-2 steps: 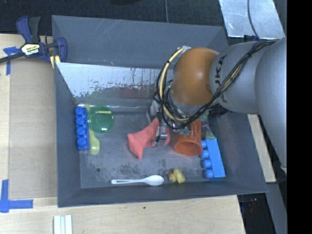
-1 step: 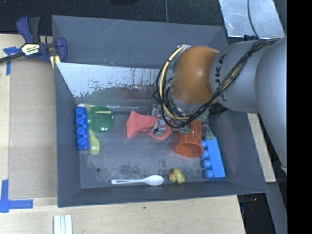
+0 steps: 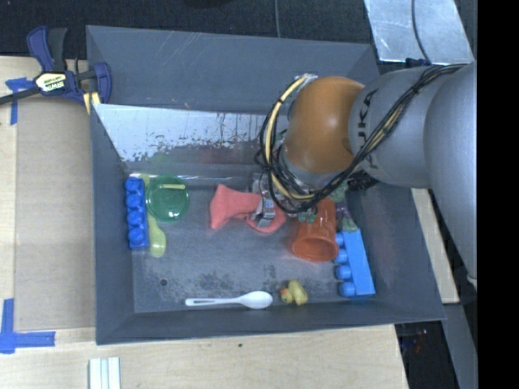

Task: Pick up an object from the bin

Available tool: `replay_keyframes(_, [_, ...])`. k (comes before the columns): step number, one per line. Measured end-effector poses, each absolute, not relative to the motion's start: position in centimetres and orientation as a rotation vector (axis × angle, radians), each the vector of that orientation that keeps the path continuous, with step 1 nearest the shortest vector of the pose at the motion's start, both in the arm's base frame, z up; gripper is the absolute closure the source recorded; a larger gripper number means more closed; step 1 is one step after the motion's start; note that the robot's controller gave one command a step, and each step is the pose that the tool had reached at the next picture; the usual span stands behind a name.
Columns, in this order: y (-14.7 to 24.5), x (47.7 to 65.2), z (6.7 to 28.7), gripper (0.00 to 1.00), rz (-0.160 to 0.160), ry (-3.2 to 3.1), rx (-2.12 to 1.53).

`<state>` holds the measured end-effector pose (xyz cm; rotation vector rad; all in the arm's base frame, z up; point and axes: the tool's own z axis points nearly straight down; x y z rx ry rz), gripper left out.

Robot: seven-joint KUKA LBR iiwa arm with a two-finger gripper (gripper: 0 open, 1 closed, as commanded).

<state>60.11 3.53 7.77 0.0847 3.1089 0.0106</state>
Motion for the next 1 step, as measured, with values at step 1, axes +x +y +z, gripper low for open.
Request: replay_keyframes(1, [3.53, 60.18, 8.31, 1.0, 0.012, 3.105, 0.085])
